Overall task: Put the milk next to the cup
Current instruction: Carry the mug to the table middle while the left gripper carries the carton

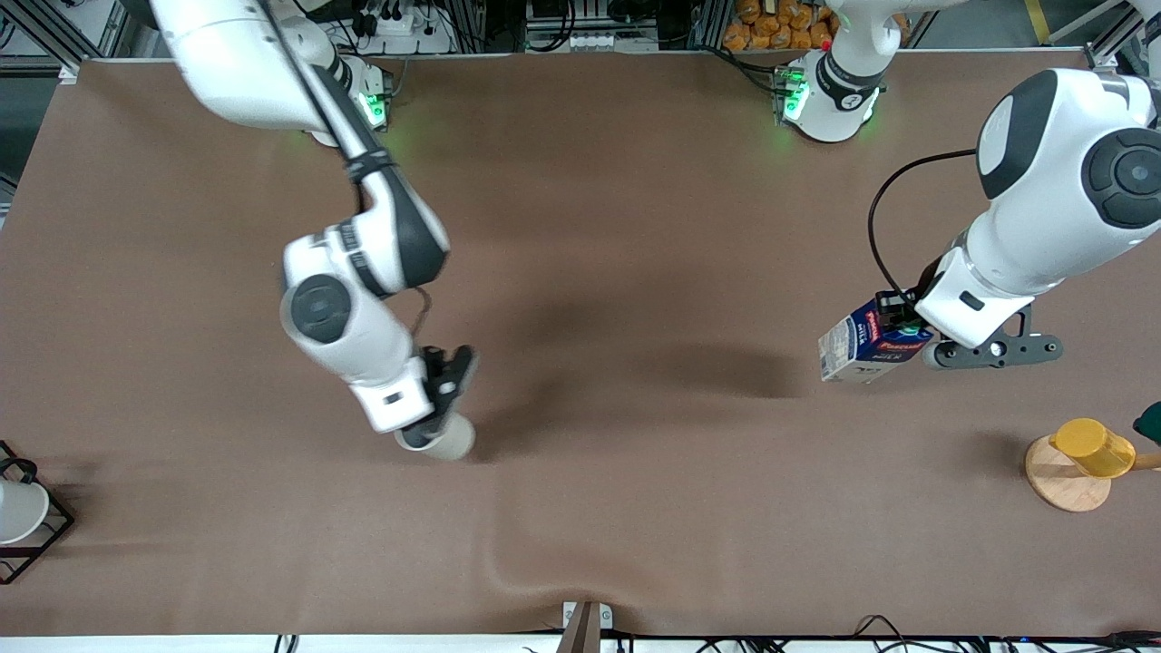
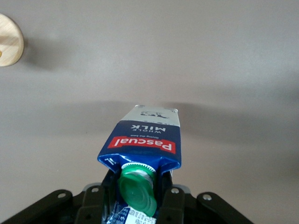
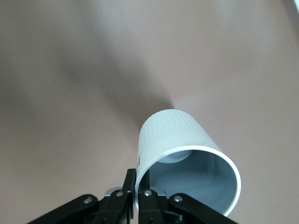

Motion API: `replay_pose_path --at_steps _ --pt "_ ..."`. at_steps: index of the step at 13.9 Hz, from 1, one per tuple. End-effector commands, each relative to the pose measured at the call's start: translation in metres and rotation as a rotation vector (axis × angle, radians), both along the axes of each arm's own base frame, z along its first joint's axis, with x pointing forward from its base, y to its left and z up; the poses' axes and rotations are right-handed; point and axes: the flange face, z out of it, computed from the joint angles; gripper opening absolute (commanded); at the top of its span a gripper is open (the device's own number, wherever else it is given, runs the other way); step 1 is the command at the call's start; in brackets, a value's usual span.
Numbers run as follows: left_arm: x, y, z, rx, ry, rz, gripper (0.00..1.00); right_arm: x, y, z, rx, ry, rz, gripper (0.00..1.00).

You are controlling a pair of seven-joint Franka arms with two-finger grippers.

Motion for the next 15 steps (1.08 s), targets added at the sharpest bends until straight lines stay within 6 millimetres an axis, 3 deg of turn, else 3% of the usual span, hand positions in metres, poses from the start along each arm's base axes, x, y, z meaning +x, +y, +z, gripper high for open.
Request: replay_pose_path --at_steps 1,3,4,8,10,15 --pt "-0.012 0.003 0.015 0.024 0.024 0.030 0.17 -0.012 0.057 -0.024 0.031 -0.064 0.078 0.00" --pt "-0.011 0.003 0.014 0.023 0.024 0.034 0.17 -0.032 0.093 -0.023 0.019 -0.079 0.147 0.00" --pt "-0.011 0.000 0.013 0.023 0.026 0.031 0.17 -0.037 0.101 -0.023 -0.007 -0.094 0.184 0.00" --pt "-0.014 -0.010 0.020 -0.038 0.035 0.028 0.17 -0.046 0.107 -0.028 -0.050 -0.076 0.223 0.00" --pt "-0.029 -0.044 0.019 -0.082 0.094 -0.004 0.17 -0.054 0.111 -0.033 -0.068 -0.039 0.226 0.00" --pt "-0.041 -0.083 0.017 -0.097 0.111 -0.011 0.17 -0.081 0.133 -0.050 -0.087 -0.009 0.281 0.00"
